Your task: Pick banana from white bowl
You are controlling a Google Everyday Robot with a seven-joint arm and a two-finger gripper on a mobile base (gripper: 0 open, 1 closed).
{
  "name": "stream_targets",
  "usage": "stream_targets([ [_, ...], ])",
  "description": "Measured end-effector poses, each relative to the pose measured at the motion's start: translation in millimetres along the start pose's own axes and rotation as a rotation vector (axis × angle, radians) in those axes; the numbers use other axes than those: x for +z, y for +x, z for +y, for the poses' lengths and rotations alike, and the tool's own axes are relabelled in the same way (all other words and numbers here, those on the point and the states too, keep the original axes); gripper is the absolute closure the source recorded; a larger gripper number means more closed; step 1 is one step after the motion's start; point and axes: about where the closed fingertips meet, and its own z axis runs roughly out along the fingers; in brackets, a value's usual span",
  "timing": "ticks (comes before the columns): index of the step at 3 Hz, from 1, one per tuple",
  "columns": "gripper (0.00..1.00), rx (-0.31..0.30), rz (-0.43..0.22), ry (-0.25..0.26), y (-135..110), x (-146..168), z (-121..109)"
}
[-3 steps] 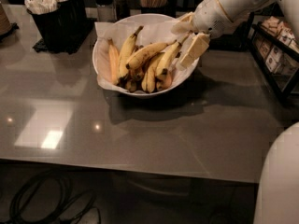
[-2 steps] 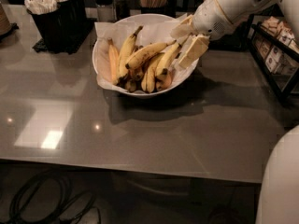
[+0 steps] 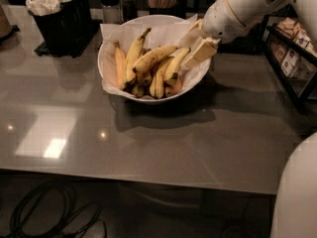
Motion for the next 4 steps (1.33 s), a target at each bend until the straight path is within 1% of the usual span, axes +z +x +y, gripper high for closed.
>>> stream_targets([
  [1, 0.68, 0.002, 0.003, 0.003, -0.8, -2.2, -0.3],
  [2, 0.98, 0.007, 0.043, 0.014, 5.2, -0.6, -0.1],
  [3, 1.00, -0.010, 0.110, 0.015, 15.0, -0.4, 2.1],
  [4, 1.00, -0.010, 0.108, 0.012, 15.2, 1.4, 1.7],
])
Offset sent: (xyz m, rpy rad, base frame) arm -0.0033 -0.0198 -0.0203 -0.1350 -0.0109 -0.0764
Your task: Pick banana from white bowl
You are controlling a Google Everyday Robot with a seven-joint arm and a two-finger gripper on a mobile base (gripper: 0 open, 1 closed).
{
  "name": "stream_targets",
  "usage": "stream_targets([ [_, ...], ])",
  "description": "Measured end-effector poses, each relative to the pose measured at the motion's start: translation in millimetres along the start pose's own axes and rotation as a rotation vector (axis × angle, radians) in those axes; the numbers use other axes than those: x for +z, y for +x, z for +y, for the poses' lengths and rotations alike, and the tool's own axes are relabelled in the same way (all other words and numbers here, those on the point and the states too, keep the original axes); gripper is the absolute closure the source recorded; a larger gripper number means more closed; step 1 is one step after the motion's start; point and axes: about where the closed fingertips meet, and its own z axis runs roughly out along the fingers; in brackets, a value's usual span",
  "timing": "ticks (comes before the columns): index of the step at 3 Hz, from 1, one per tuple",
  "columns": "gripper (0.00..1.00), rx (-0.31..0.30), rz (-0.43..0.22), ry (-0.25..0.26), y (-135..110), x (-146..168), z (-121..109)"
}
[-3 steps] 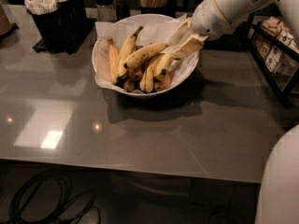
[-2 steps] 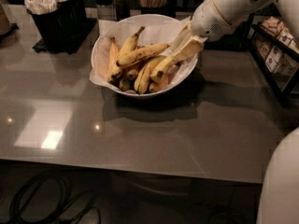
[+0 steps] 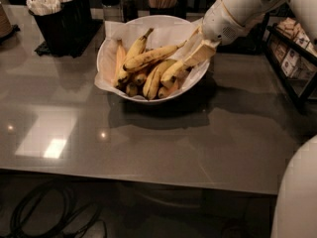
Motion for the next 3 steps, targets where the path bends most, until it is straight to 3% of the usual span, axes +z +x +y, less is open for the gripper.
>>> stream_targets([
  [1, 0.82, 0.001, -0.004, -0.007, -1.9, 1.2, -1.1],
  [3, 0.35, 0.004, -0.016, -0.024, -5.1, 5.2, -4.4],
])
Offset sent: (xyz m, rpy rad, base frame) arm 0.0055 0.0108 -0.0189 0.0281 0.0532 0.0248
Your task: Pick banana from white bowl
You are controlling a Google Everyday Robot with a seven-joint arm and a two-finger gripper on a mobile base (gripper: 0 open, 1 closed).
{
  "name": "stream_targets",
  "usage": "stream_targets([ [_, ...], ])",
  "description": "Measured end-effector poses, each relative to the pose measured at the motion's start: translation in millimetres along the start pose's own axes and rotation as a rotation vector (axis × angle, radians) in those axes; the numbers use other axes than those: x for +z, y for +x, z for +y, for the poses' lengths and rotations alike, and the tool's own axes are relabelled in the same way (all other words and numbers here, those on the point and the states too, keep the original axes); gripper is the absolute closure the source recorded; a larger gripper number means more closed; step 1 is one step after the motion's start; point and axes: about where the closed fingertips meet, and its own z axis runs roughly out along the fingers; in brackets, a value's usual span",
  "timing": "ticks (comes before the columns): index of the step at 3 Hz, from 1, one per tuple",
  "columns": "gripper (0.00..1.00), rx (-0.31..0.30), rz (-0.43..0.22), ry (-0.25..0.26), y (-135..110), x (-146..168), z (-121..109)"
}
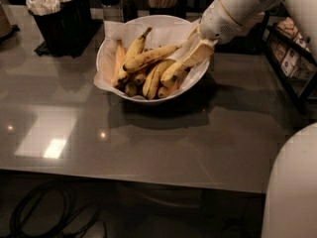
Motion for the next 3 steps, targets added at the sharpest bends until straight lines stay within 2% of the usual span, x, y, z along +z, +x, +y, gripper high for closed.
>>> stream_targets([
  [1, 0.12, 0.003, -0.007, -0.013, 5.1, 12.3, -4.3],
  [2, 0.00, 0.006, -0.010, -0.026, 11.7, 25.1, -9.5],
  [3, 0.16, 0.006, -0.011, -0.027, 12.2, 26.2, -9.8],
])
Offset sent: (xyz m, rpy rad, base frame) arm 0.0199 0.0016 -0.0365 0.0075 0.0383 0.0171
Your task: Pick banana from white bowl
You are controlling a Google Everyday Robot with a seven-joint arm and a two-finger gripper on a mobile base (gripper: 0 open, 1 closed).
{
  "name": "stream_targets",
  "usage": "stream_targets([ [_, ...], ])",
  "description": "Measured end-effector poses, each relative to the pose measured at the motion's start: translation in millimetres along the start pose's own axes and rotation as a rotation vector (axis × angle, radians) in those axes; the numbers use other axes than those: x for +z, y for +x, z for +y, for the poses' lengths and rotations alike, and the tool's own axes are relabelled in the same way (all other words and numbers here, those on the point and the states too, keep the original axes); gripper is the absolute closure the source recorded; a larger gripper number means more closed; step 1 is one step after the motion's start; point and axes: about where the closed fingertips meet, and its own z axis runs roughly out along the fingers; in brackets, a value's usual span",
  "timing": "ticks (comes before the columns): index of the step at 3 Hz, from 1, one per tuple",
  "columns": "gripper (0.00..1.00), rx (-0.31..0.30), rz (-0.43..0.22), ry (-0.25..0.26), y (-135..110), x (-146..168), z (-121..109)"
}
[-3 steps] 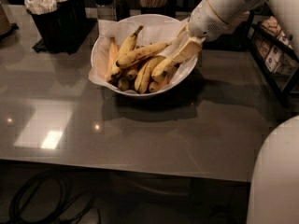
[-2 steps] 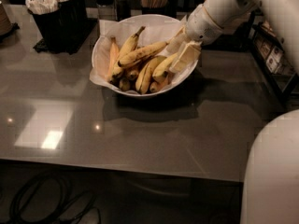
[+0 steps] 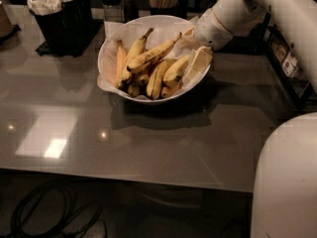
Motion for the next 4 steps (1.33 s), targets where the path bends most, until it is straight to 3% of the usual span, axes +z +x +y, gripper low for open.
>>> stream_targets([
  [3, 0.86, -0.008, 0.016, 0.016, -12.1, -13.7, 11.6],
  [4, 1.00, -0.009, 0.016, 0.016, -12.3, -13.9, 11.7],
])
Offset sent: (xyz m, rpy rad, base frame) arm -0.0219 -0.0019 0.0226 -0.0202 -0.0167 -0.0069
